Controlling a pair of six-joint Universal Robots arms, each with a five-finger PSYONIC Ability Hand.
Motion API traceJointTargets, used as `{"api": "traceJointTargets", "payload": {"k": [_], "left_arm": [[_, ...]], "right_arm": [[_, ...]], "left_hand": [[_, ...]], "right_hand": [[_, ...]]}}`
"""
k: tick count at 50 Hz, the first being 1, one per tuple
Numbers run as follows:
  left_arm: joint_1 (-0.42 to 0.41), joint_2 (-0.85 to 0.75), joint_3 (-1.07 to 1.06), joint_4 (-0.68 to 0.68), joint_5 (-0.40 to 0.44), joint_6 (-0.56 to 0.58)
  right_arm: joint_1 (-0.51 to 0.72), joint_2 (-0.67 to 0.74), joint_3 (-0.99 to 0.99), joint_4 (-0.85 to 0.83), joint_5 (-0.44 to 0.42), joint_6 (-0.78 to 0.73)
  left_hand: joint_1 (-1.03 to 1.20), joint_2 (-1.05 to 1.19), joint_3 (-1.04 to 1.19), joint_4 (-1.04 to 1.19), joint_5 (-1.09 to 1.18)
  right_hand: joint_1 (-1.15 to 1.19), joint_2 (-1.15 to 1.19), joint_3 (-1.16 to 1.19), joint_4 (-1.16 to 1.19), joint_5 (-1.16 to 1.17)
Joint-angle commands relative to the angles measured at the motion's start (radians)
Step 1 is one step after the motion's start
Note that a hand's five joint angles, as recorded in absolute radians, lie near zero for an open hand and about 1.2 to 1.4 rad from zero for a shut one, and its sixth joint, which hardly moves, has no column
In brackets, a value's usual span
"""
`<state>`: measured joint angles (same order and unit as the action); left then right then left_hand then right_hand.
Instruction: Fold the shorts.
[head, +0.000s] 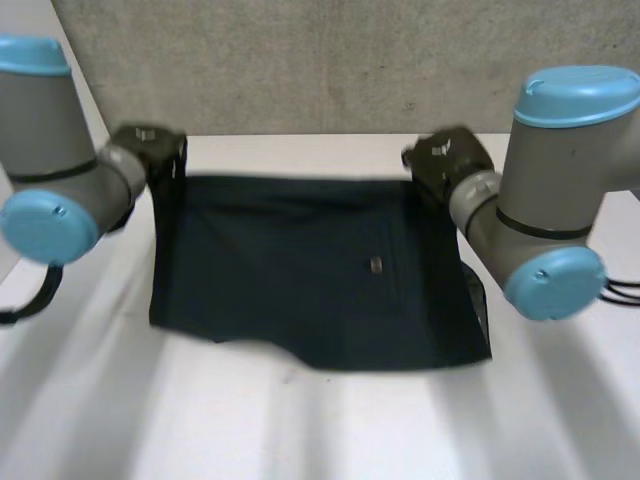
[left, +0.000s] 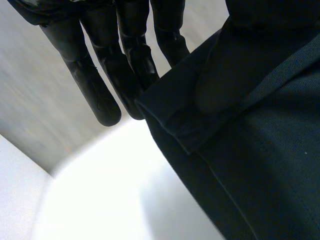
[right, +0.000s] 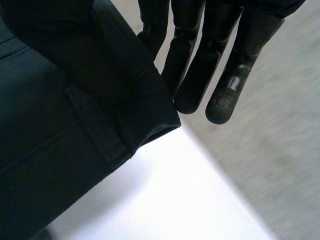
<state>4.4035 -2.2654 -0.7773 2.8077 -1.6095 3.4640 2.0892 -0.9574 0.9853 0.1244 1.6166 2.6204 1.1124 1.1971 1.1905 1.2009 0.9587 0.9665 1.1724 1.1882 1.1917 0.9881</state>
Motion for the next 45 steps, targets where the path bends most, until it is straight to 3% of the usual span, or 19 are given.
{"api": "traceJointTargets", "payload": {"k": [1, 6, 11, 20, 26, 37, 45], "left_arm": [[-0.041, -0.033, 0.354, 0.277, -0.033, 0.015], [-0.095, 0.183, 0.241, 0.629, -0.075, -0.006], [-0.090, 0.296, 0.080, 0.794, -0.078, -0.017], [-0.085, 0.300, -0.164, 0.716, -0.073, -0.043], [-0.066, 0.288, -0.391, 0.707, -0.069, -0.059], [-0.068, 0.115, -0.668, 0.679, -0.066, -0.045], [-0.072, 0.206, -0.828, 0.508, -0.064, 0.013]], "right_arm": [[0.002, -0.004, -0.135, -0.474, 0.058, -0.054], [-0.006, -0.118, -0.158, -0.767, 0.069, -0.054], [0.002, -0.144, -0.159, -0.753, 0.065, -0.051], [0.002, -0.109, -0.117, -0.497, 0.051, -0.048], [0.002, -0.038, -0.010, -0.410, -0.009, -0.056], [0.002, 0.144, 0.168, -0.238, -0.037, -0.105], [-0.009, 0.057, 0.268, -0.059, -0.034, -0.106]], "left_hand": [[0.284, 0.199, 0.206, 0.195, 0.263], [0.284, 0.199, 0.206, 0.195, 0.263], [0.284, 0.199, 0.206, 0.195, 0.263], [0.284, 0.199, 0.206, 0.195, 0.263], [0.284, 0.199, 0.206, 0.195, 0.263], [0.284, 0.199, 0.206, 0.195, 0.263], [0.284, 0.199, 0.206, 0.195, 0.263]], "right_hand": [[0.430, 0.224, 0.208, 0.205, 0.234], [0.430, 0.224, 0.208, 0.205, 0.234], [0.430, 0.224, 0.208, 0.205, 0.234], [0.430, 0.224, 0.208, 0.205, 0.234], [0.430, 0.224, 0.208, 0.205, 0.234], [0.430, 0.224, 0.208, 0.205, 0.234], [0.430, 0.224, 0.208, 0.205, 0.234]]}}
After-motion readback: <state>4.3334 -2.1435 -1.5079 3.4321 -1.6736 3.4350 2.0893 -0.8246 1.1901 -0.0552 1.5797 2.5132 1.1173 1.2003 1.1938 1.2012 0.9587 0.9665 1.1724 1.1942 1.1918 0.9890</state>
